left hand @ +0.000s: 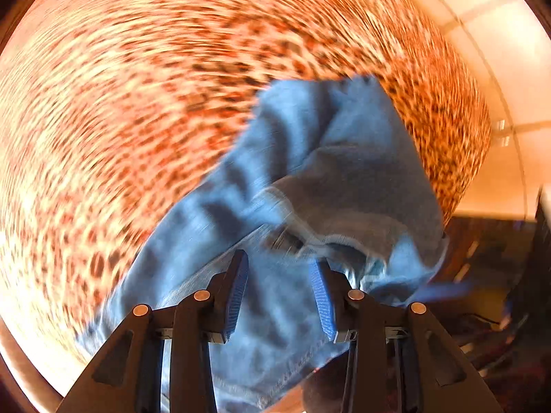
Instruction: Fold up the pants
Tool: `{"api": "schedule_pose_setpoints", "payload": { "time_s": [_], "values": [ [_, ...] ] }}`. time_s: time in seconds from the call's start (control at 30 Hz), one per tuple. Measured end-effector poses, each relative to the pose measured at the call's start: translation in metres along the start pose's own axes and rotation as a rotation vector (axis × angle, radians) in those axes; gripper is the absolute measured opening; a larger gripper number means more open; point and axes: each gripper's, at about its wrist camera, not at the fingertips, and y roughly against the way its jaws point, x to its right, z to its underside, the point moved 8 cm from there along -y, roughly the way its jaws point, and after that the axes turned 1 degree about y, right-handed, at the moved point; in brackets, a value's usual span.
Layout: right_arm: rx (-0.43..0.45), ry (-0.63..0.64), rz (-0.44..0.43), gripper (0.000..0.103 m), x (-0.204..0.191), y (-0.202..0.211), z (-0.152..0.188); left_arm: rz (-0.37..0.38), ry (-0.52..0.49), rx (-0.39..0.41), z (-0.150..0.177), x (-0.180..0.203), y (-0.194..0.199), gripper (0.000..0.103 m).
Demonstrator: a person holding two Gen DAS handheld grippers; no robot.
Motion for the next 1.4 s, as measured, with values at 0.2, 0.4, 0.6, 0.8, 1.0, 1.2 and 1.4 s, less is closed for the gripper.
{"api": "schedule_pose_setpoints", "payload": {
  "time_s": [0.2, 0.4, 0.6, 0.8, 1.0, 1.2, 1.4],
  "values": [
    [0.183, -0.096, -0.060, 0.070, 0.054, 0.093, -0.054, 0.154, 0.369, 0.130, 0.057, -0.023, 0.025, 0.066],
    [0.050, 0.121, -0.066, 0.070, 0.071, 0.062, -0.121, 0.183, 0.638, 0.093, 0.131, 0.024, -0.024, 0.069],
    [-0.194, 0.475, -0.026, 0.070, 0.043, -0.005, -0.129, 0.225, 0.953, 0.189, 0.156, 0.062, -0.067, 0.069],
    [-0.281, 0.686, -0.018, 0.051, 0.018, -0.047, -0.126, 0.108, 1.225, 0.274, 0.166, 0.058, -0.096, 0.040],
    [-0.451, 0.912, 0.007, 0.013, -0.024, -0.073, -0.091, 0.076, 1.440, 0.302, 0.211, 0.080, -0.112, 0.019],
    [-0.456, 0.787, -0.018, 0.054, 0.013, -0.043, -0.133, 0.224, 1.526, 0.391, 0.223, 0.108, -0.115, 0.017],
    [-0.554, 0.878, 0.092, 0.054, 0.064, -0.051, -0.118, 0.327, 1.410, 0.458, 0.178, 0.127, -0.110, 0.066]
  ]
}}
